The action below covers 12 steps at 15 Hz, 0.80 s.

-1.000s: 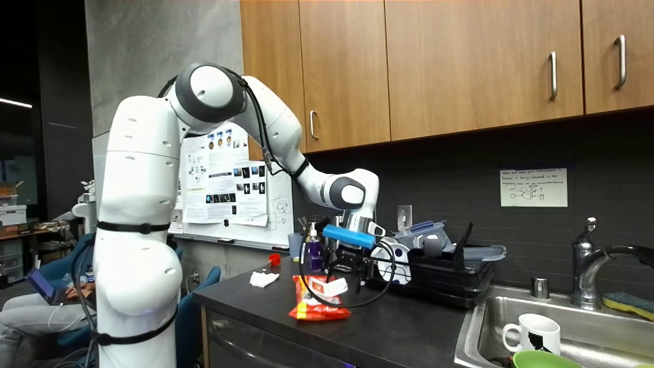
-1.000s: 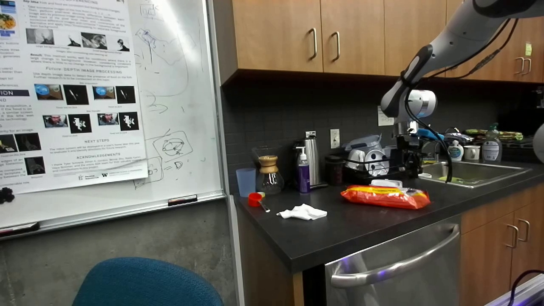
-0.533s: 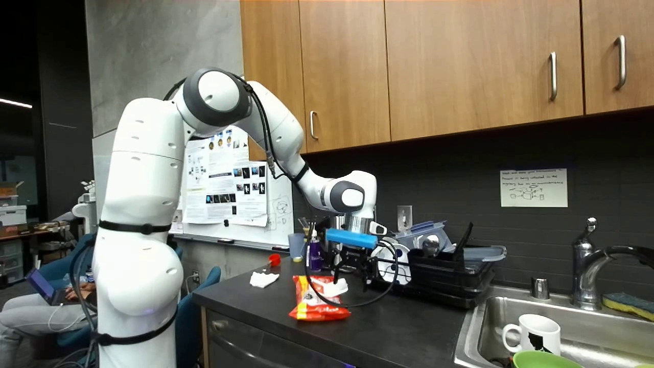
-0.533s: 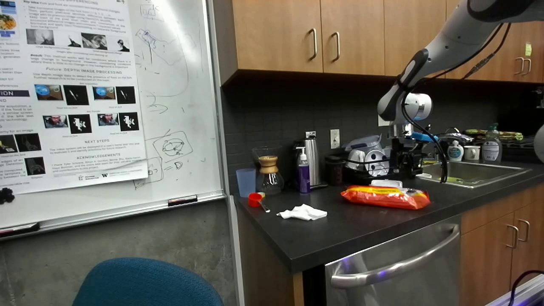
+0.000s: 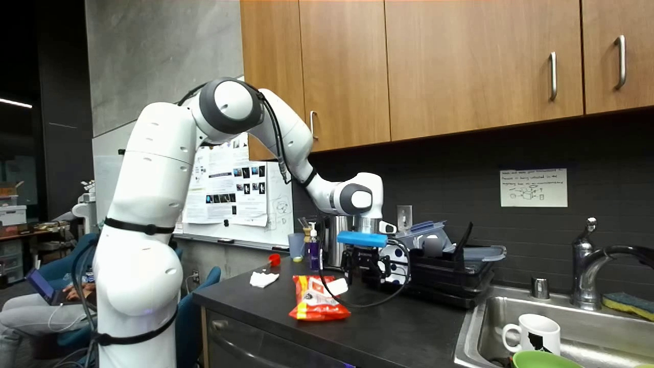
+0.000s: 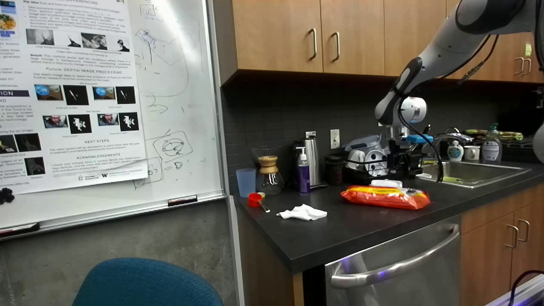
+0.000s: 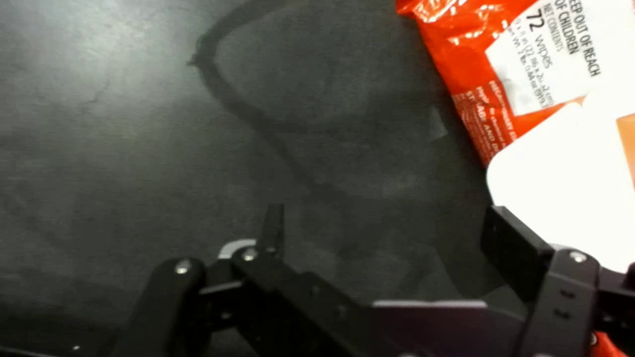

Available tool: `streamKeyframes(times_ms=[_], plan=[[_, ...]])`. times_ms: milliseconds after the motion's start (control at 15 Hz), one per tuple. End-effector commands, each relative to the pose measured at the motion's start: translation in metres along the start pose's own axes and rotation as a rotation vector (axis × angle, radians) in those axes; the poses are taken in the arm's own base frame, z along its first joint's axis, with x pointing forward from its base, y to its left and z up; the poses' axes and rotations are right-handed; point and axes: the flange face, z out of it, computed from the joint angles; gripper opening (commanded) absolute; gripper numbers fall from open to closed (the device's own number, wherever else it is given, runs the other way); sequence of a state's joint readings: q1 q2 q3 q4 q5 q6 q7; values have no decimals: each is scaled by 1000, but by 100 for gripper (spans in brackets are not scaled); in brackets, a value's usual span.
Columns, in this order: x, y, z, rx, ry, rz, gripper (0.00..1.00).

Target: Close the lid of the orange wet wipes packet

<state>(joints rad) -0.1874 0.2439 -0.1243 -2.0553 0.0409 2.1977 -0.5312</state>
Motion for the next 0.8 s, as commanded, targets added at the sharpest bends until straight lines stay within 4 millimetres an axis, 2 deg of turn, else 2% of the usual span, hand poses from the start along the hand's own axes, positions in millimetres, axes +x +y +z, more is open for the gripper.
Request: streamKeyframes(times_ms=[0,267,333,400,467,733], plan=[[13,14,-1,-32,0,24,100],[17,22,13,-19,-24,37,100],[16,24,16,-14,-30,41,75],[15,26,17,-8,-35,40,74],[14,27,19,-4,-40,39,68],[3,26,14,21,-61,28,37]])
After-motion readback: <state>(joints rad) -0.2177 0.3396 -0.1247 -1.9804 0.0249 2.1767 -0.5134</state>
